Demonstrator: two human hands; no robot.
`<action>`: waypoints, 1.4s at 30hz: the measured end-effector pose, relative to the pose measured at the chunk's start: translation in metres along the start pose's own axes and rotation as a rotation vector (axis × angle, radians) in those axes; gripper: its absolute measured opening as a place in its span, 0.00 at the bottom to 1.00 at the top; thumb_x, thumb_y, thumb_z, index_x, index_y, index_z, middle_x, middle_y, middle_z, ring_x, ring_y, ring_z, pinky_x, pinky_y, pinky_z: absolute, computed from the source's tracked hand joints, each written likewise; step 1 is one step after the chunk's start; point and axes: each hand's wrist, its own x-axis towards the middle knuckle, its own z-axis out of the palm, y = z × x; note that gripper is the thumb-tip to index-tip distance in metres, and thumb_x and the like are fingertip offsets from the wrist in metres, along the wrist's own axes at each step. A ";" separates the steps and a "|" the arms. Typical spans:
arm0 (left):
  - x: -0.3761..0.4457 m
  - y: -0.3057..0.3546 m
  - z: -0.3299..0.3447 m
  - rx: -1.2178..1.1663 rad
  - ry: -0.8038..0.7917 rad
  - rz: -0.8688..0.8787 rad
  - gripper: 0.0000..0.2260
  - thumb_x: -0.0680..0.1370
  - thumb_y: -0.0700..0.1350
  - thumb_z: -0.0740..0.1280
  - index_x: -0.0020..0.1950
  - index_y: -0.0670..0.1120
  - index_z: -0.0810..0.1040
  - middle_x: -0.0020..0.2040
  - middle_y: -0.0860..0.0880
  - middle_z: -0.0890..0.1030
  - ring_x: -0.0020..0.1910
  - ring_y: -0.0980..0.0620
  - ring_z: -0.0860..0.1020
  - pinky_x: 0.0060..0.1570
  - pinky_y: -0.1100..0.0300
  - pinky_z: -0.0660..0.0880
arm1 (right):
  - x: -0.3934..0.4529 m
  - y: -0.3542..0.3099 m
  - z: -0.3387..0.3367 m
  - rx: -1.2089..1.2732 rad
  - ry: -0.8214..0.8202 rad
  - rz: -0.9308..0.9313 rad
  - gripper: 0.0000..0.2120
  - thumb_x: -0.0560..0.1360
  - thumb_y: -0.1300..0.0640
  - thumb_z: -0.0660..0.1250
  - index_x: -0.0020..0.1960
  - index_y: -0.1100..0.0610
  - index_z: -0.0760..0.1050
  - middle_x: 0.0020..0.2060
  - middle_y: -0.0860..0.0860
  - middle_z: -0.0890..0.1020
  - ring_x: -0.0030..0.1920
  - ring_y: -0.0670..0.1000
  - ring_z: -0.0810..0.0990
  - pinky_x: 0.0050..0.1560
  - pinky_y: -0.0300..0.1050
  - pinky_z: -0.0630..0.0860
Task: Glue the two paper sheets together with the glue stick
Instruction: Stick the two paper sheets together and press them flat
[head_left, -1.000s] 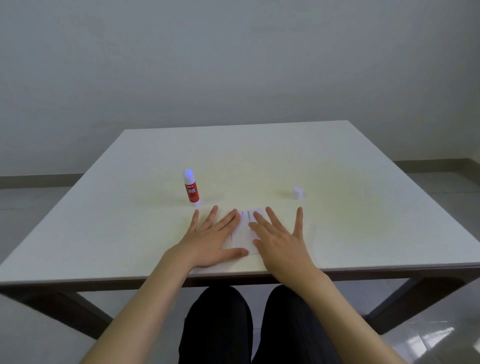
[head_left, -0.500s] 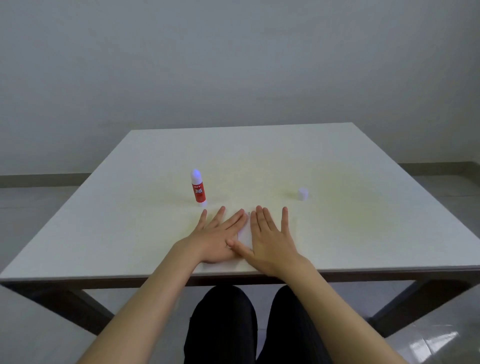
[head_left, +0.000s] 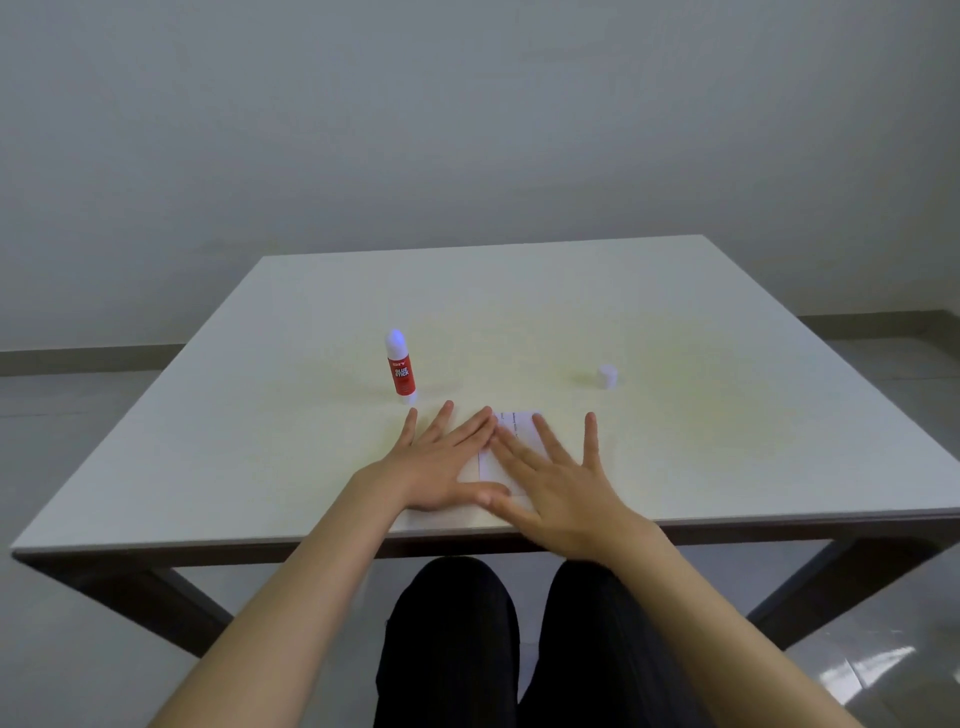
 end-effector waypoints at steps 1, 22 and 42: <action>0.000 -0.001 0.001 -0.014 0.004 0.000 0.40 0.73 0.70 0.52 0.76 0.56 0.35 0.77 0.61 0.35 0.75 0.49 0.33 0.72 0.41 0.32 | -0.008 -0.001 0.003 -0.001 0.016 -0.050 0.43 0.67 0.25 0.31 0.77 0.45 0.40 0.77 0.40 0.44 0.76 0.50 0.35 0.63 0.62 0.18; 0.000 -0.002 0.006 -0.091 0.016 0.011 0.41 0.73 0.70 0.53 0.76 0.55 0.34 0.76 0.61 0.34 0.74 0.50 0.30 0.72 0.43 0.31 | -0.019 0.016 -0.012 -0.023 -0.003 0.197 0.43 0.66 0.27 0.30 0.77 0.46 0.40 0.76 0.38 0.43 0.76 0.51 0.34 0.70 0.63 0.27; 0.000 0.001 0.004 -0.145 0.020 0.004 0.42 0.74 0.67 0.56 0.76 0.52 0.35 0.76 0.60 0.34 0.74 0.51 0.30 0.72 0.42 0.33 | 0.016 0.013 -0.007 0.033 -0.086 0.210 0.44 0.66 0.24 0.32 0.76 0.45 0.39 0.76 0.38 0.41 0.75 0.53 0.32 0.68 0.63 0.24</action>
